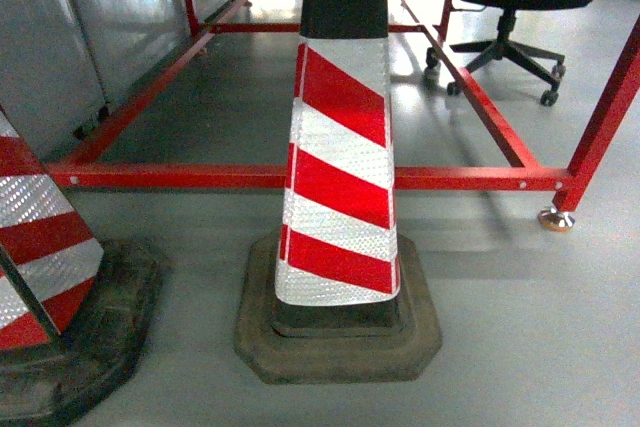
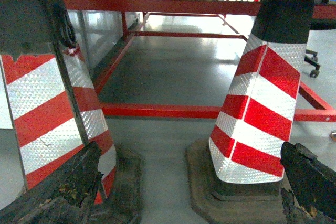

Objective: Sort blue parts and orange caps into right shelf containers

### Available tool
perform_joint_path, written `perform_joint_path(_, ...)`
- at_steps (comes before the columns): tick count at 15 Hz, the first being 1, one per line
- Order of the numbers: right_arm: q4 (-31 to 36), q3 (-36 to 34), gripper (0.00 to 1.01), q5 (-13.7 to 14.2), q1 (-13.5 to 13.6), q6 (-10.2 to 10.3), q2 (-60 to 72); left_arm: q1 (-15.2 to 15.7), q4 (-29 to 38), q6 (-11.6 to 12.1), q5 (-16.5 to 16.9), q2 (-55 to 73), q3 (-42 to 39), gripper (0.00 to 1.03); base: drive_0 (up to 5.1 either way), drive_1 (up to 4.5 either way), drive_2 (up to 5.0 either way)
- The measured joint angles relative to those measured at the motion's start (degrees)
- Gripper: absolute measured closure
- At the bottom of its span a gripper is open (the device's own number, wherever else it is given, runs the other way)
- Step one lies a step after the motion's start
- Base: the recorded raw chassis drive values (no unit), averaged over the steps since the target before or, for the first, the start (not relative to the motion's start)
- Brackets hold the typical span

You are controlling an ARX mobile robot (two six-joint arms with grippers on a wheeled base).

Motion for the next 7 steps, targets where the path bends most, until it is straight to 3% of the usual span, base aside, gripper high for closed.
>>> perform_joint_path(7,0.00,0.00,0.03,0.00,0.00,0.00,0.00,0.00,-0.02,0.00,0.00,0.00,0.00,0.05,0.0,0.00,0.0)
